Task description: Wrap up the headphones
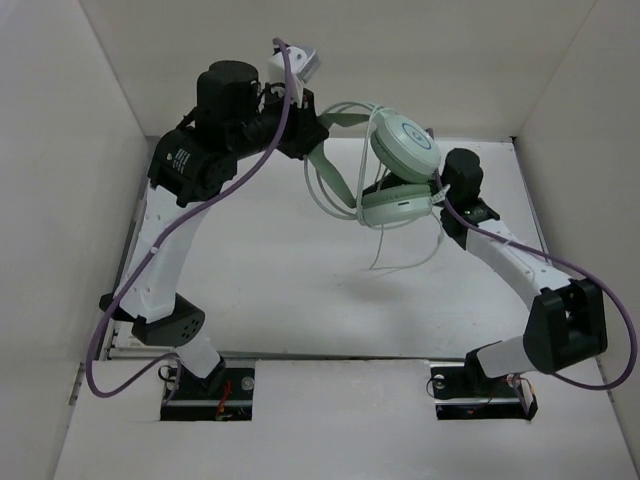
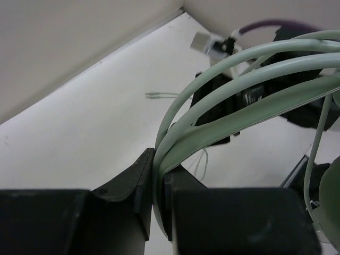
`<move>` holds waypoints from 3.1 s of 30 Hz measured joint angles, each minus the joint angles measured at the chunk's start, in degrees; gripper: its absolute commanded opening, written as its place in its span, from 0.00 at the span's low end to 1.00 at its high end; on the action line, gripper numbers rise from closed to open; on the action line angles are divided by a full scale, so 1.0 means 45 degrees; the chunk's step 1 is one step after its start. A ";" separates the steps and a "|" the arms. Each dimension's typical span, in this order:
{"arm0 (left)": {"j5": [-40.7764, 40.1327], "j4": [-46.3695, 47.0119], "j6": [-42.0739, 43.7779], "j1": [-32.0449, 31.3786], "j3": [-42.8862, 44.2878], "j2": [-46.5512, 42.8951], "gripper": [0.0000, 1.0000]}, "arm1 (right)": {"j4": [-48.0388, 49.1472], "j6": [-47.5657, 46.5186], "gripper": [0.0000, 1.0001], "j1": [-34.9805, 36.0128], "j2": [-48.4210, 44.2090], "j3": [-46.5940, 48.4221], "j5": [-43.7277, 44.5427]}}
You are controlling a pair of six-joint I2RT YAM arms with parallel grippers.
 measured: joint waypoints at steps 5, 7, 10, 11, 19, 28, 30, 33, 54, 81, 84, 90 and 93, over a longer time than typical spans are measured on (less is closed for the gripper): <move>0.0534 0.0029 -0.0699 0.0733 0.1326 0.0733 0.00 | 0.1336 0.1263 0.37 0.0816 -0.0486 -0.1763 -0.0039; 0.0578 0.0049 -0.0957 0.1132 0.1656 0.0986 0.00 | 0.1564 0.1452 0.37 0.1064 -0.0695 -0.2497 -0.0010; 0.0612 0.0117 -0.1423 0.1894 0.1957 0.1287 0.00 | 0.1758 0.1540 0.39 0.1370 -0.1035 -0.3619 0.0155; 0.0607 0.0180 -0.1627 0.2225 0.2011 0.1355 0.00 | 0.1753 0.1535 0.39 0.1447 -0.1137 -0.3929 0.0228; -0.0316 0.0670 -0.3094 0.4022 0.2021 0.1481 0.00 | 0.1365 0.0850 0.28 0.2171 -0.1661 -0.4775 0.0937; -0.2249 0.0913 -0.3230 0.3944 0.1642 0.1477 0.00 | 0.0238 -0.0374 0.00 0.3347 -0.1651 -0.4031 0.0908; -0.2841 0.1010 -0.3211 0.3949 0.1350 0.1477 0.00 | -0.0554 -0.1049 0.00 0.3473 -0.1647 -0.3478 0.1025; -0.3944 0.1088 -0.2977 0.3871 0.0889 0.1477 0.00 | -0.2176 -0.2453 0.00 0.3755 -0.1632 -0.2361 0.1540; -1.0661 0.3570 0.1394 0.2123 -0.3662 0.1316 0.00 | -1.0885 -1.3299 0.00 0.5566 -0.0971 0.5969 0.7291; -0.8553 0.2788 0.1870 -0.0947 -0.6849 0.0243 0.00 | -0.4745 -2.4237 0.02 0.4619 0.0010 0.5678 1.4474; -0.7917 0.2482 0.1666 -0.1107 -0.6975 0.0000 0.00 | -0.4129 -2.4295 0.05 0.4255 0.0005 0.5357 1.4246; -0.6742 0.2186 0.1520 -0.1365 -0.6989 -0.0389 0.00 | -0.3881 -2.3717 0.08 0.3361 0.0005 0.5246 1.3901; -0.6130 0.2181 0.1525 -0.1593 -0.6994 -0.0719 0.00 | -0.4294 -2.3095 0.11 0.3079 0.0005 0.5251 1.3600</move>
